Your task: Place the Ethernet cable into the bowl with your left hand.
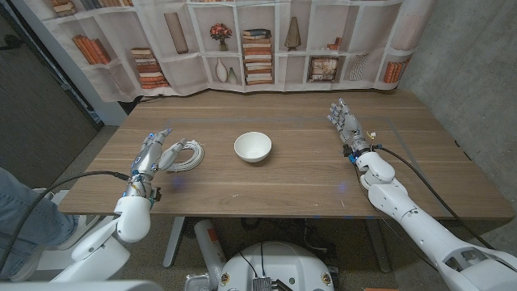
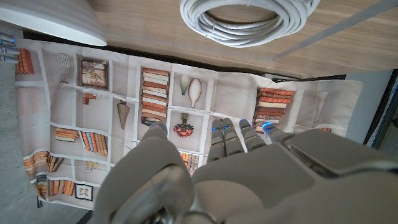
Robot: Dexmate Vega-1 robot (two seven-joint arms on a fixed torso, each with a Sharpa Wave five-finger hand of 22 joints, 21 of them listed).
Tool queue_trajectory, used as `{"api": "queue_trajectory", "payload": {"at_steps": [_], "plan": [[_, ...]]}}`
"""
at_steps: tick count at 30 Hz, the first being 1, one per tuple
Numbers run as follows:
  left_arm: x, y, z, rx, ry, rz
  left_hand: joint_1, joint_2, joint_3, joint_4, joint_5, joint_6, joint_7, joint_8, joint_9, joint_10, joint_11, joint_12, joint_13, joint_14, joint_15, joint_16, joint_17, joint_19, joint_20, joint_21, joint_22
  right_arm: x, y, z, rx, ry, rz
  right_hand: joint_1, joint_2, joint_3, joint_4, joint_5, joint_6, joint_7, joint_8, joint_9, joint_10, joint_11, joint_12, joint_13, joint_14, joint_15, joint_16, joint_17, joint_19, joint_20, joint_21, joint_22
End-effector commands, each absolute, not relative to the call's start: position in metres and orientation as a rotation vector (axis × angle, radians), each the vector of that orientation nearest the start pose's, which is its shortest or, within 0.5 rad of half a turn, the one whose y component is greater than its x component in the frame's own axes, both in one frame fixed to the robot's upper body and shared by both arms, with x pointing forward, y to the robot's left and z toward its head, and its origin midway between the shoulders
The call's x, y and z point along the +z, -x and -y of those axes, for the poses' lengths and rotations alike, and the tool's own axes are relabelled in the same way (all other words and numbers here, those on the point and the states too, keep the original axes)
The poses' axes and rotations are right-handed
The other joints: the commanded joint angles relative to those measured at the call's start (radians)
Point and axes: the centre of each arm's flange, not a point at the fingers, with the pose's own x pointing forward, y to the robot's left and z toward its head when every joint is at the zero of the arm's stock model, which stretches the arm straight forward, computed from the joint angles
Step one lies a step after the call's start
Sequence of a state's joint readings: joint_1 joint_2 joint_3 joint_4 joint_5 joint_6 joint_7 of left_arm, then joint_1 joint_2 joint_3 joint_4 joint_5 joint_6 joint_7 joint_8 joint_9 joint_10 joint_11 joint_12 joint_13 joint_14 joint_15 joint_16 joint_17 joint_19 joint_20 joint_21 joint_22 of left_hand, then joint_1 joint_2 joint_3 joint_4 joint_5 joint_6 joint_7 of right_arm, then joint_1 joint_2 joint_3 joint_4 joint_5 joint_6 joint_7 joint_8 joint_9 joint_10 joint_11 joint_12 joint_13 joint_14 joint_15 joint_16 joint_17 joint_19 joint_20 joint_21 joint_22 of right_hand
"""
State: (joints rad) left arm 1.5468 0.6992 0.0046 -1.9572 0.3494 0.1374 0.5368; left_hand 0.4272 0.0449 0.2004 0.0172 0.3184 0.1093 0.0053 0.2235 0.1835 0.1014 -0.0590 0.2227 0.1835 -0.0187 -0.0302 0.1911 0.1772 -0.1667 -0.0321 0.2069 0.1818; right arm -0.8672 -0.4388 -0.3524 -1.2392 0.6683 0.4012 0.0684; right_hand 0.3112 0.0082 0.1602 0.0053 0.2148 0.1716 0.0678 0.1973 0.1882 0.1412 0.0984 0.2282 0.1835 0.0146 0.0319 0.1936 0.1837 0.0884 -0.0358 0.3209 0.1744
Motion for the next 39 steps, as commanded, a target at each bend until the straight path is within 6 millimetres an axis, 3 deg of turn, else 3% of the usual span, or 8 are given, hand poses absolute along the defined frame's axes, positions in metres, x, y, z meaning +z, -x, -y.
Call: {"api": "queue_trajectory", "payload": {"at_steps": [1, 39], "plan": [[-0.109, -0.482, -0.374, 0.519, -0.973, 0.529, 0.014, 0.000, 0.003, -0.006, 0.007, 0.011, 0.000, -0.001, 0.006, 0.008, -0.007, -0.001, 0.006, 0.004, -0.007, -0.001, 0.001, -0.022, -0.006, 0.000, 0.001, -0.052, -0.650, 0.281, 0.212, -0.139, 0.638, -0.002, 0.011, 0.001, -0.004, -0.001, 0.002, 0.002, -0.002, 0.002, 0.008, 0.001, -0.005, 0.005, 0.006, 0.002, -0.003, 0.002, 0.013, -0.025, -0.001, 0.004], [-0.102, -0.489, -0.361, 0.534, -1.127, 0.384, 0.069, -0.030, 0.000, -0.049, 0.012, 0.025, -0.001, -0.002, 0.007, 0.022, 0.000, -0.004, 0.007, 0.010, -0.002, -0.002, 0.000, -0.023, -0.004, -0.004, -0.001, -0.056, -0.647, 0.289, 0.203, -0.147, 0.644, 0.001, 0.014, 0.001, -0.009, -0.001, -0.003, 0.003, -0.002, 0.002, 0.012, 0.007, -0.005, 0.005, 0.010, 0.003, -0.003, 0.002, 0.022, -0.026, -0.012, 0.005]]}}
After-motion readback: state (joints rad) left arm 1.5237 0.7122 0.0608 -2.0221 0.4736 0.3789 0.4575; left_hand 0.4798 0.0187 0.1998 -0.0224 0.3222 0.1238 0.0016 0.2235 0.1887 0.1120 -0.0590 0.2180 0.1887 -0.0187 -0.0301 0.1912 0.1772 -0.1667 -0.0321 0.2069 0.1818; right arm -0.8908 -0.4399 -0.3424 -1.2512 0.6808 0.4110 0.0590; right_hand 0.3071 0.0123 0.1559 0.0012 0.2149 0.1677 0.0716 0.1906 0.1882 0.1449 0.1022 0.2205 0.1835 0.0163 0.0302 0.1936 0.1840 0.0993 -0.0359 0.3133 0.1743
